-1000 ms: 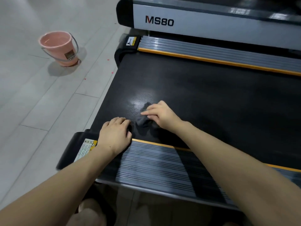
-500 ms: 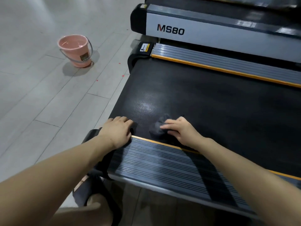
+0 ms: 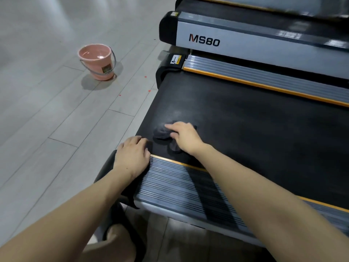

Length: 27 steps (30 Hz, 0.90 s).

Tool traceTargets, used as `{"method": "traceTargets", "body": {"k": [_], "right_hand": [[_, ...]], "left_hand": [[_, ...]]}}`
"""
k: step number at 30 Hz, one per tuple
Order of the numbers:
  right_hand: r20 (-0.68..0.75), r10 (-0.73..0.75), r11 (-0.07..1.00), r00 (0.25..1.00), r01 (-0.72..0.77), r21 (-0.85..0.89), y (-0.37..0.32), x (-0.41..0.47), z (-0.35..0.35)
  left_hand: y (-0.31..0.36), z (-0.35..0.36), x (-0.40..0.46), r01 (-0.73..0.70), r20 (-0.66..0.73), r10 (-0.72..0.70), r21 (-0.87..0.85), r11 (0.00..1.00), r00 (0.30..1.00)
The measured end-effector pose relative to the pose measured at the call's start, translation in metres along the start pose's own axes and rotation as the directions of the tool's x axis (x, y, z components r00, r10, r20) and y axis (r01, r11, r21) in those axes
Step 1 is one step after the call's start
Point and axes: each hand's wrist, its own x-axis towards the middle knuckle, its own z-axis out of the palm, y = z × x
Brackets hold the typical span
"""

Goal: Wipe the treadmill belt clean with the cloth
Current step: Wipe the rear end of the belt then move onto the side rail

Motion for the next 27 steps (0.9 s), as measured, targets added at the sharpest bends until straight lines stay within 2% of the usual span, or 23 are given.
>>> {"method": "traceTargets", "body": {"k": [2, 4, 6, 7, 10, 13, 18, 19, 21, 24, 27], "right_hand": [[0.116, -0.022, 0.999, 0.993, 0.027, -0.036, 0.004, -0.004, 0.008], [0.176, -0.151, 0.984, 0.973, 0.164, -0.064, 0.015, -0.026, -0.006], [0.192, -0.309, 0.941, 0.931, 0.329, -0.079, 0.029, -0.055, -0.028], [0.183, -0.344, 0.928, 0.921, 0.363, -0.083, 0.037, -0.072, -0.038], [0.174, -0.263, 0.959, 0.949, 0.277, -0.063, 0.05, -0.107, -0.057], [0.159, -0.196, 0.98, 0.967, 0.197, 0.015, 0.044, -0.095, -0.059], [-0.089, 0.004, 0.996, 0.996, 0.004, 0.086, -0.001, -0.019, -0.031], [-0.084, 0.034, 0.995, 0.996, -0.026, 0.101, -0.01, -0.009, -0.023], [0.021, 0.0, 0.998, 1.0, -0.002, 0.071, -0.021, -0.001, -0.007], [0.182, -0.135, 0.99, 0.974, 0.14, -0.011, -0.017, -0.013, -0.006], [0.283, -0.218, 0.968, 0.934, 0.244, -0.058, -0.001, -0.038, -0.025]], "left_hand": [[-0.01, 0.0, -0.004, 0.031, 0.012, -0.031, 0.014, 0.999, 0.999], [-0.016, 0.002, -0.006, 0.051, 0.024, -0.051, 0.006, 0.999, 0.998], [-0.017, 0.002, -0.003, 0.054, 0.045, -0.053, -0.007, 0.999, 0.998], [-0.016, 0.002, -0.001, 0.044, 0.057, -0.043, -0.007, 0.999, 0.997], [-0.011, 0.001, 0.001, 0.033, 0.083, -0.032, -0.008, 0.999, 0.996], [-0.012, 0.001, 0.003, 0.048, 0.098, -0.047, -0.008, 0.999, 0.994], [-0.013, -0.002, 0.005, 0.05, 0.128, -0.052, 0.021, 0.999, 0.99], [-0.013, -0.002, 0.005, 0.058, 0.135, -0.061, 0.022, 0.998, 0.989], [-0.015, -0.003, 0.007, 0.065, 0.152, -0.068, 0.025, 0.998, 0.986], [-0.02, -0.004, 0.009, 0.064, 0.213, -0.068, 0.023, 0.998, 0.975], [-0.019, -0.001, 0.008, 0.063, 0.201, -0.064, 0.011, 0.998, 0.978]]}}
